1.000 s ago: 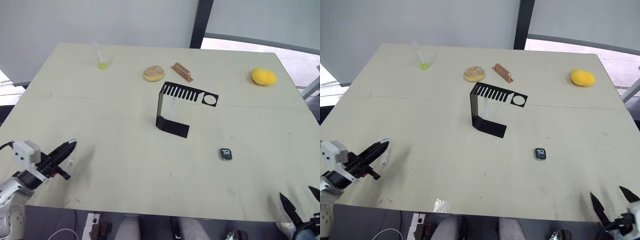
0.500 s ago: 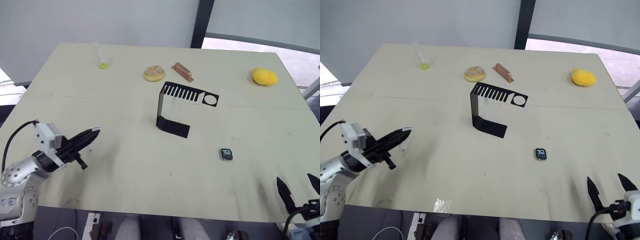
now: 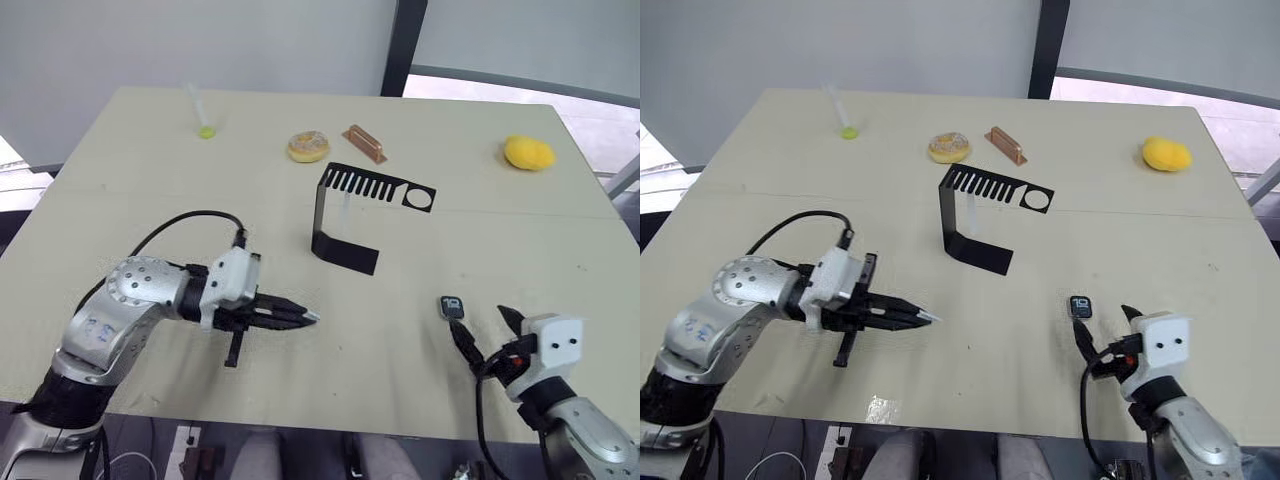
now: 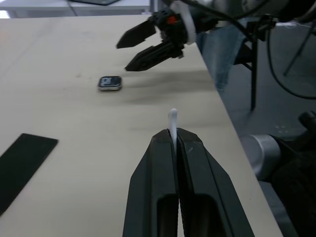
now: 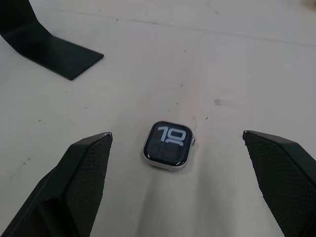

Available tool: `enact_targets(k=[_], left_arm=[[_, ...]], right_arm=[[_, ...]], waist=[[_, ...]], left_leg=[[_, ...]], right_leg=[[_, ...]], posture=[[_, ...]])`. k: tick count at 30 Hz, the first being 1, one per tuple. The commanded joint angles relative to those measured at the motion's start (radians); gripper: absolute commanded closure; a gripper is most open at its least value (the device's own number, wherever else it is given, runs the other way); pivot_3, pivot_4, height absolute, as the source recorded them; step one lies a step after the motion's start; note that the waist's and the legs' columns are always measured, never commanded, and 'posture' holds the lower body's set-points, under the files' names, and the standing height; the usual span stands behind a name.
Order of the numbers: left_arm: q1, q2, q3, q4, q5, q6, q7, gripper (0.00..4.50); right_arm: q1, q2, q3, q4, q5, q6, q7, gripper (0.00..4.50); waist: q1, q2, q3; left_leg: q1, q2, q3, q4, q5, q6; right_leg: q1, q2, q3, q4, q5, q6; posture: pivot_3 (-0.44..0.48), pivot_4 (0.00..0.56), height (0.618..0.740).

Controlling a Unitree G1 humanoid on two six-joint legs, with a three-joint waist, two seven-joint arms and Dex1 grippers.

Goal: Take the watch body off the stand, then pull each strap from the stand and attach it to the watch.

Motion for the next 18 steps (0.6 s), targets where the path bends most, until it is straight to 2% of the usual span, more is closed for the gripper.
enact_targets(k=[1,9,18], left_arm=[[-0.047,-0.003,-0.039,-0.01,0.019,0.006,-0.043,4.5],[-0.027,0.003,-0.034,-0.011,0.03,0.012,-0.052,4.5],[0.026,0.011,-0.005,-0.068,0.01,0.065,-0.005,4.5]], right_arm=[[-0.044,0.012,0.036,-0.064,-0.018,0.079,-0.071,0.02],[-0.162,0.037,0.108,-0.047,-0.074,0.259,-0.172,0.02],[-0.217,0.092,0.109,0.037,-0.151,0.252,-0.224,0.02]], waist=[[-0.001,0.0,0.0],[-0.001,0.0,0.0],[-0.003,0.0,0.0]], left_leg=[[0.0,0.0,0.0,0.001,0.0,0.0],[0.0,0.0,0.0,0.001,0.001,0.0],[-0.001,0.0,0.0,0.002,0.001,0.0]], right_leg=[[0.0,0.0,0.0,0.0,0.0,0.0],[-0.001,0.001,0.0,0.001,0.0,0.0],[-0.001,0.001,0.0,0.002,0.0,0.0]], posture=[[0.0,0.15,0.74],[0.0,0.15,0.74],[0.0,0.15,0.74]])
